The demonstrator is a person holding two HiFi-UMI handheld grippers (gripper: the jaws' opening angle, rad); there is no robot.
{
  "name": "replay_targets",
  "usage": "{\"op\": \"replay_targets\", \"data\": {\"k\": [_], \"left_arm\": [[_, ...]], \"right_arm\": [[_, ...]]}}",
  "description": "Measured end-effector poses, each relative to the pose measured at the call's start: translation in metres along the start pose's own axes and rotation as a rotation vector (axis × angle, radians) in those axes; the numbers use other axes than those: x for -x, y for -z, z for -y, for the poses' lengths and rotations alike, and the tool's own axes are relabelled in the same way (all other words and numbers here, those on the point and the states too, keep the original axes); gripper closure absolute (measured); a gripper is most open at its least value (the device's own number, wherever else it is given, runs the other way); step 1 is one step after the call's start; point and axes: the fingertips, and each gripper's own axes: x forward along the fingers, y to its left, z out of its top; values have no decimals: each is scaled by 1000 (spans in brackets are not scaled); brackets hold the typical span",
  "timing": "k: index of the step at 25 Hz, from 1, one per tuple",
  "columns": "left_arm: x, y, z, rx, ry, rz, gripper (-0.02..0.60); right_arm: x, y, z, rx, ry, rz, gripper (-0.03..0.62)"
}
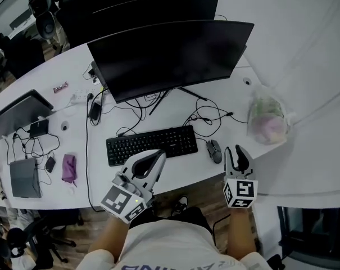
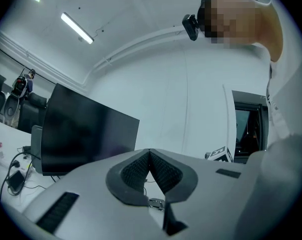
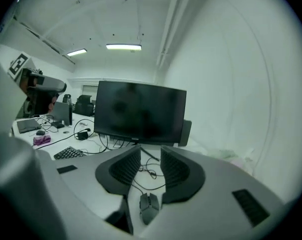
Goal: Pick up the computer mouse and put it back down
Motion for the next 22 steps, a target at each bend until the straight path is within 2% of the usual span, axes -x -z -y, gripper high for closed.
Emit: {"op": "replay_targets", "data": {"k": [2, 3, 11, 22], "left_arm": [[2, -7, 3, -12, 19, 14, 577], [2, -11, 4, -17, 28, 20, 577], [10, -31, 17, -57, 85, 57, 577], [14, -49, 31, -110, 145, 93, 577]], "right_arm": [[13, -23, 4, 23, 46, 52, 520], [19, -32, 4, 30, 61, 74, 532], [61, -84, -3, 22, 75, 199, 551], [102, -129, -13, 37, 75, 308, 572]]}}
